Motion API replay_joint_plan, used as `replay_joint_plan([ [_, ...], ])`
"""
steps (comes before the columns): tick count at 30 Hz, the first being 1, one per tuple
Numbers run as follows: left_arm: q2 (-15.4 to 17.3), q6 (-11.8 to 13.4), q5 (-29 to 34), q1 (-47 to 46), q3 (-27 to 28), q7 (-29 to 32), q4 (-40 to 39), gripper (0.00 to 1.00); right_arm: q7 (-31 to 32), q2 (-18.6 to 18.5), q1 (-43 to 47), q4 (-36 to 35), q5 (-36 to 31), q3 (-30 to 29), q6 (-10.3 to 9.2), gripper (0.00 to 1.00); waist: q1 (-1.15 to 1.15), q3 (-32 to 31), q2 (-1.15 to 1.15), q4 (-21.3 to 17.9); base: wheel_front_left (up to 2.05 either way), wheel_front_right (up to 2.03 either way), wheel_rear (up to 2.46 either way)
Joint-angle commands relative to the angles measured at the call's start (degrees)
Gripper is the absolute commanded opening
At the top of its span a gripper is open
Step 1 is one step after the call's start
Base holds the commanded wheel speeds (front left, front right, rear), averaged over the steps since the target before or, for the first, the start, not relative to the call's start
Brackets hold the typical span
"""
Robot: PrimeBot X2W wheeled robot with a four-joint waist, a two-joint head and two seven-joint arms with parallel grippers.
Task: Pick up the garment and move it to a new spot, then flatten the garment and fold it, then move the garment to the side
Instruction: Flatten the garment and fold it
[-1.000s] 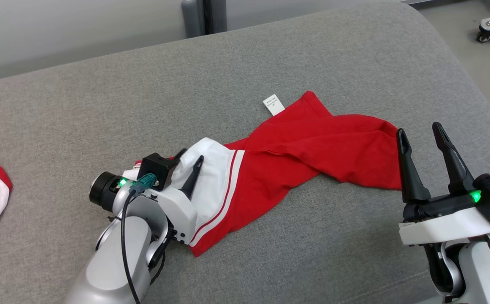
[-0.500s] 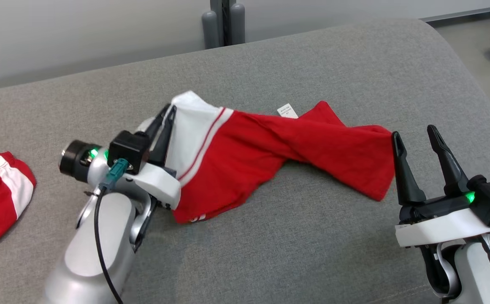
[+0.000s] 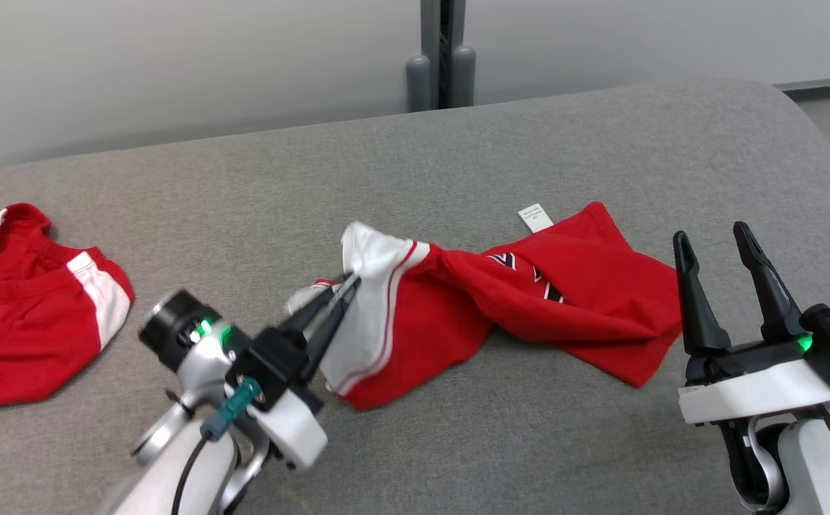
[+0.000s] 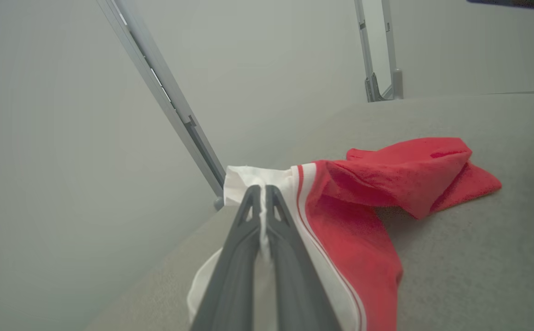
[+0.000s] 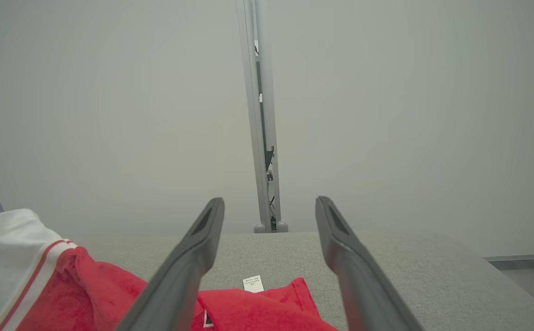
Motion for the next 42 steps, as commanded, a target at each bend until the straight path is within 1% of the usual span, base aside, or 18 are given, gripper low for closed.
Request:
replay_joint_plan([
  [1,1.4,-0.8,-2.2,3.8,-1.6,2.5,-2.6,0.00,-0.1,-0.3,1.0,0.2,0.1,-0.8,-0.02,1.00,0.00,-1.2,0.00,2.4,0.00,0.00,0.00],
  [2,2.5,-1.2,-3.4,5.7,-2.7,4.2,-4.2,0.00,-0.1,-0.2,1.3,0.3,0.2,-1.2,-0.02,1.00,0.00,-1.4,0.00,3.2,0.00,0.00,0.00],
  [3,2.5,-1.2,-3.4,5.7,-2.7,4.2,-4.2,0.00,-0.1,-0.2,1.3,0.3,0.2,-1.2,-0.02,1.00,0.00,-1.4,0.00,3.2,0.00,0.00,0.00],
  [8,7.3,-1.8,-10.2,12.3,-8.5,12.4,-13.4,0.00,-0.1,0.0,1.7,0.8,0.0,-1.5,-0.02,1.00,0.00,-2.4,0.00,6.4,0.00,0.00,0.00],
  [12,11.7,-1.8,-15.3,13.2,-16.0,16.5,-18.9,0.00,-0.1,0.3,1.2,1.4,-0.4,-1.3,-0.02,1.00,0.00,-2.9,0.00,7.9,0.00,0.00,0.00],
  [15,13.2,-1.8,-18.9,12.4,-19.8,18.0,-20.4,0.00,-0.1,0.5,0.8,1.8,-0.5,-0.9,-0.02,1.00,0.00,-3.0,0.00,8.3,0.00,0.00,0.00],
  [17,13.2,-1.8,-22.0,12.2,-21.5,18.3,-21.0,1.00,-0.1,0.6,0.7,1.9,-0.5,-0.7,-0.02,1.00,0.00,-3.0,0.00,8.4,0.00,0.00,0.00],
  [19,13.1,-1.8,-24.5,11.8,-20.8,17.5,-20.7,1.00,-0.1,0.6,0.5,2.0,-0.5,-0.5,-0.02,1.00,0.00,-2.9,0.00,8.3,0.00,0.00,0.00],
  [22,13.6,-1.8,-25.6,10.9,-20.0,16.4,-20.1,1.00,-0.1,0.2,0.6,2.0,-0.4,-0.6,-0.02,1.00,0.00,-2.9,0.00,8.0,0.00,0.00,0.00],
  [25,13.4,-0.8,-27.0,10.0,-17.6,14.6,-19.8,1.00,-0.1,0.0,0.7,2.1,-0.3,-0.8,-0.02,1.00,0.00,-2.8,0.00,7.5,0.00,0.00,0.00],
  [27,13.1,1.1,-27.1,9.2,-15.1,12.7,-19.3,1.00,-0.1,-0.1,0.5,2.1,-0.3,-0.7,-0.02,1.00,0.00,-2.8,0.00,7.1,0.00,0.00,0.00],
  [30,11.9,5.0,-26.5,8.5,-11.3,8.8,-17.7,1.00,-0.1,0.1,0.3,1.9,-0.3,-0.1,-0.02,1.00,0.00,-2.7,0.00,6.2,0.00,0.00,0.00],
  [33,10.2,8.6,-27.1,8.0,-7.3,4.2,-15.3,1.00,-0.1,0.3,0.5,1.3,-0.4,0.8,-0.02,1.00,0.00,-2.6,0.00,5.1,0.00,0.00,0.00],
  [35,7.0,9.8,-31.0,9.4,-4.5,0.7,-13.2,1.00,-0.1,-0.2,0.8,1.0,-0.9,2.0,-0.02,1.00,0.00,-2.5,0.00,4.3,0.00,0.00,0.00],
  [38,5.0,10.0,-33.1,10.2,-1.3,-2.0,-8.8,1.00,-0.1,-1.5,0.6,0.9,-1.7,3.9,-0.02,1.00,0.00,-1.8,0.00,2.8,0.00,0.00,0.00],
  [39,5.0,10.0,-33.1,10.2,-1.3,-2.0,-8.8,1.00,-0.1,-1.5,0.6,0.9,-1.7,3.9,-0.02,1.00,0.00,-1.8,0.00,2.8,0.00,0.00,0.00],
  [40,2.8,10.2,-34.0,10.5,0.1,-2.8,-6.0,1.00,-0.1,-1.9,0.2,0.5,-1.2,3.8,-0.02,1.00,0.00,-1.3,0.00,2.0,0.00,0.00,0.00],
  [42,1.5,10.0,-33.9,10.3,0.8,-3.3,-3.0,1.00,-0.1,-2.2,0.0,-0.1,-0.9,3.4,-0.02,1.00,0.00,-0.7,0.00,1.1,0.00,0.00,0.00],
])
